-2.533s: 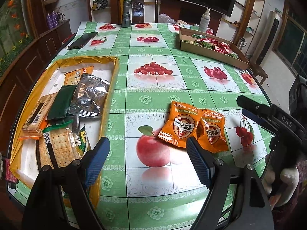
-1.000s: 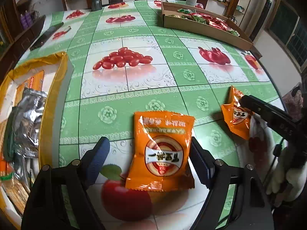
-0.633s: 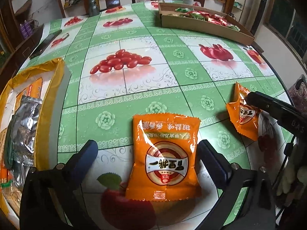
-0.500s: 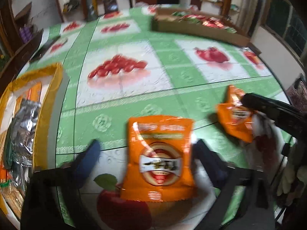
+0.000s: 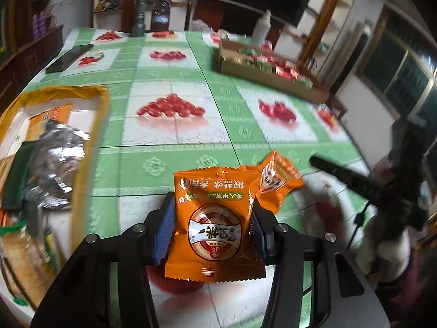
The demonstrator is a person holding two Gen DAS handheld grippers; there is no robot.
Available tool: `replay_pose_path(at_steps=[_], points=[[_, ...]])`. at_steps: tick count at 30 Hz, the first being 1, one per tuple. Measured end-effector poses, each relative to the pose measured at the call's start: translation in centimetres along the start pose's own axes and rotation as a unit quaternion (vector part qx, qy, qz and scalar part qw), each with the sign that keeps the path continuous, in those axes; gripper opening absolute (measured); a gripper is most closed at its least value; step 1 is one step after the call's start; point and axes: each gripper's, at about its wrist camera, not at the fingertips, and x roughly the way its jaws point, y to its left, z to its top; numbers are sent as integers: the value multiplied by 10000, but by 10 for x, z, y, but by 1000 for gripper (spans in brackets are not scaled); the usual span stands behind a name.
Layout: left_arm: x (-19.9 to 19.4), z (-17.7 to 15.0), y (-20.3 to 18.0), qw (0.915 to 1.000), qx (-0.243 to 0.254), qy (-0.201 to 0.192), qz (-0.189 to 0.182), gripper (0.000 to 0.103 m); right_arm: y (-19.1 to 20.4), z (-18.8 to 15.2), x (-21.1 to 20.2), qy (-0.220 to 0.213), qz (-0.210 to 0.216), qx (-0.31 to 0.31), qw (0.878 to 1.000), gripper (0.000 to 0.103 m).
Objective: Organize snacks
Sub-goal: 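Carry both orange packets over the white tray with both grippers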
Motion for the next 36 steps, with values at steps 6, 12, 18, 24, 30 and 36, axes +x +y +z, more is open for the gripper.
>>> replay_pose_path(at_steps=[6,12,18,24,30,36], points=[[-34,-3,23,9981,-401,-369,-290,48,-1,-9,-3,446,414,673,9959,49],[-45,-9,34,9964,-508,-500,-468,48,10,-3,10,812,748,1230,9863,60],[-60,-13,48,9950,-582,-658,-477,48,34,12,44,767,-152,824,9935,58],[-80,-22,75,9921,-828,-870,-355,48,72,7,60,715,-339,44,9969,33],[-104,-31,108,9868,-1158,-1127,-131,48,80,5,48,616,123,117,9980,12],[-121,-40,145,9789,-1542,-1313,259,48,107,12,24,451,533,-43,9975,12]])
